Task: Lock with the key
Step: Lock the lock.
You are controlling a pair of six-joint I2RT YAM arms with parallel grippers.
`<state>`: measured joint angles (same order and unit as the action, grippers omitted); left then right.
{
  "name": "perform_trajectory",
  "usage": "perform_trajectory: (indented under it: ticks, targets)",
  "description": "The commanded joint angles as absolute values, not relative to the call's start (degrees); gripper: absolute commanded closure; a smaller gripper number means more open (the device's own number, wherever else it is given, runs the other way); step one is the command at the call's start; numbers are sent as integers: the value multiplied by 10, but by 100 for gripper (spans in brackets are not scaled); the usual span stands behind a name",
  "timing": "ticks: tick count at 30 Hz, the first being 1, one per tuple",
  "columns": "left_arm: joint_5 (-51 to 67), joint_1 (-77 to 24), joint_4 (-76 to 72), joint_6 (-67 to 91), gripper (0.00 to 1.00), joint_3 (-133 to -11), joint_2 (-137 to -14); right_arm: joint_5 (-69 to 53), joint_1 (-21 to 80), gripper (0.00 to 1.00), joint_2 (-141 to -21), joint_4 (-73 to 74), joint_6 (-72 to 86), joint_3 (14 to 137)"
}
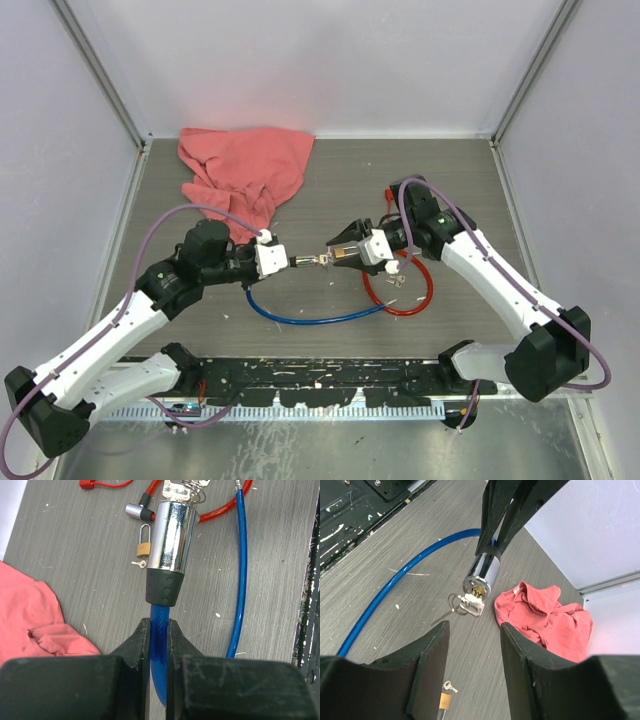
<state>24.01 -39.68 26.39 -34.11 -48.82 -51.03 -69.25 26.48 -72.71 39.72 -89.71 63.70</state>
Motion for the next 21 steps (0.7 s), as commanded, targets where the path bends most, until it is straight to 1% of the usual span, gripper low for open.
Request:
perform_trajectory:
  ticks: [1,9,14,21]
  targets:
    - [262,-400,235,-339,100,-495,-511,-688,280,51,-726,381,-913,666]
    - [265,-400,235,-340,100,-495,-512,-671,303,57,-730,370,-894,664]
    - [265,-400,238,-341,100,-495,-510,-666,315,63,-734,356,-873,662]
    - [263,-400,241,-344,100,-494,-506,-656,316,75,-731,342,-839,657]
